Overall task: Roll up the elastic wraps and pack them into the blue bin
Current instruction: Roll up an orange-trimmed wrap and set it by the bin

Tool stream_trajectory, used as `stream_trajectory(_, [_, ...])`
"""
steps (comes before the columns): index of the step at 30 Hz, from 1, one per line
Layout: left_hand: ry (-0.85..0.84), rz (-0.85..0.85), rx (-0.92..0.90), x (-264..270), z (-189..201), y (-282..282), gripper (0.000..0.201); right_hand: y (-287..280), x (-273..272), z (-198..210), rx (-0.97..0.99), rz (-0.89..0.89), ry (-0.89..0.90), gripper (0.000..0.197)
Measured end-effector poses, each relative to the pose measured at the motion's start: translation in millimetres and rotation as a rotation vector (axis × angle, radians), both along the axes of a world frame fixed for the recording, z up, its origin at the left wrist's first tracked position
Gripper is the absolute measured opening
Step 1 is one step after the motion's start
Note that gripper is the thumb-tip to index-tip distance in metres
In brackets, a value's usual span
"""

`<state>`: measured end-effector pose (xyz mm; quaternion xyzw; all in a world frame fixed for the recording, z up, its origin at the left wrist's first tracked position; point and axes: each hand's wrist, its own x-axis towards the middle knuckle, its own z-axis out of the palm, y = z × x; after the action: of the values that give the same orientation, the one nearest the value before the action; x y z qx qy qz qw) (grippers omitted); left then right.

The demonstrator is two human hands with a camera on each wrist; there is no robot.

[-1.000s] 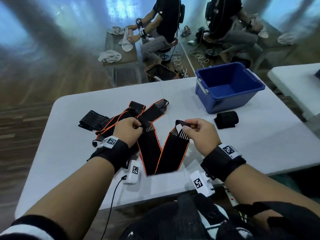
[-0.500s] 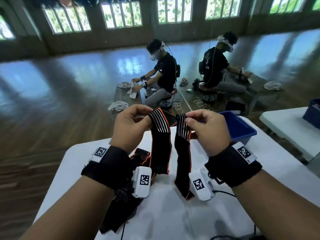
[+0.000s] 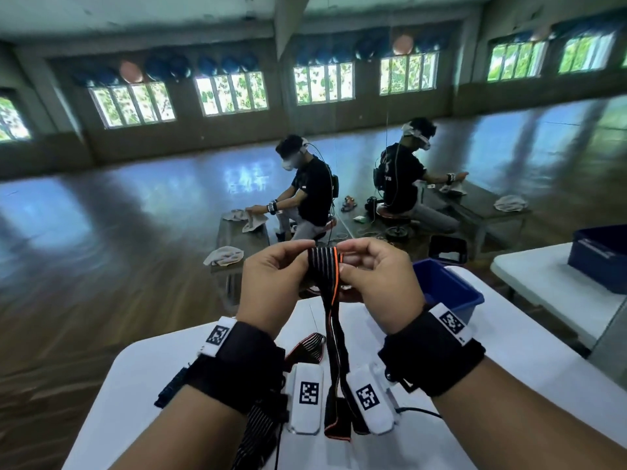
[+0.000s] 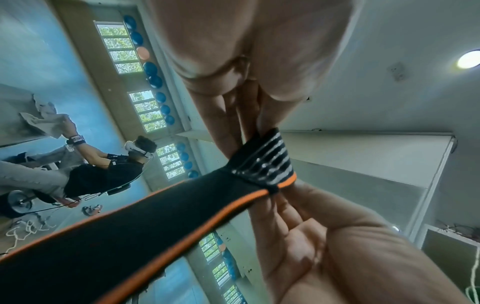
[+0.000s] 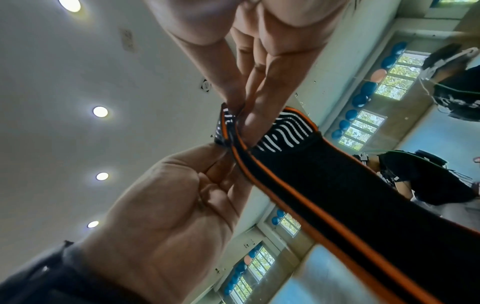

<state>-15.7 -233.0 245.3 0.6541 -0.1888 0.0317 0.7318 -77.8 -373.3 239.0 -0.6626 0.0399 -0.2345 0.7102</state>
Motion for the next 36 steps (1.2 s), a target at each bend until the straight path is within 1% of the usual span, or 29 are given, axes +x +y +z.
stream_trajectory(4, [-0.007, -0.036, 0.069, -4, -4, -6, 0.021, -4, -5, 1, 0.086, 0.028, 0.013, 0.024])
stream_trajectory(7, [-0.047, -0.037, 0.123, -4, -6, -8, 0.027, -6, -8, 4, 0.127, 0.048, 0.022, 0.018])
stream_trajectory(10, [-0.087, 0.001, 0.109, -6, -13, -9, 0.027, -7, -8, 5, 0.165, 0.057, 0.017, 0.017])
stream_trajectory(12, [-0.102, 0.006, 0.082, -9, -23, -6, 0.042, -8, -7, 6, 0.193, 0.071, 0.002, 0.019])
stream_trajectory(13, [-0.114, 0.009, 0.100, -12, -28, -5, 0.050, -9, -7, 7, 0.204, 0.077, -0.005, 0.020])
stream_trajectory(14, [-0.137, 0.014, 0.138, -16, -34, -4, 0.055, -11, -7, 8, 0.209, 0.083, -0.012, 0.022])
stream_trajectory(16, [-0.168, 0.028, 0.202, -26, -45, -5, 0.059, -14, -7, 10, 0.205, 0.084, -0.026, 0.024])
stream_trajectory(18, [-0.168, 0.033, 0.187, -29, -55, -9, 0.056, -16, -9, 11, 0.170, 0.066, -0.036, 0.025])
stream_trajectory(21, [-0.177, 0.050, 0.127, -30, -61, -14, 0.043, -20, -11, 12, 0.091, 0.014, -0.034, 0.026])
stream_trajectory(23, [-0.226, 0.085, 0.137, -29, -61, -16, 0.034, -23, -12, 13, 0.091, 0.006, -0.035, 0.026])
stream_trajectory(28, [-0.361, 0.142, 0.146, -34, -58, -26, 0.021, -27, -17, 15, 0.103, 0.017, -0.065, 0.027])
stream_trajectory(29, [-0.366, 0.134, 0.151, -36, -59, -27, 0.021, -27, -17, 15, 0.104, 0.016, -0.070, 0.027])
stream_trajectory(31, [-0.346, 0.101, 0.155, -40, -61, -31, 0.031, -26, -18, 16, 0.100, 0.018, -0.076, 0.027])
stream_trajectory(33, [-0.337, 0.144, 0.186, -40, -64, -35, 0.040, -24, -19, 17, 0.093, 0.030, -0.079, 0.027])
stream_trajectory(35, [-0.324, 0.214, 0.181, -36, -66, -37, 0.039, -23, -20, 19, 0.074, 0.049, -0.082, 0.027])
stream_trajectory(36, [-0.305, 0.224, 0.150, -33, -66, -38, 0.038, -24, -20, 19, 0.048, 0.049, -0.079, 0.027])
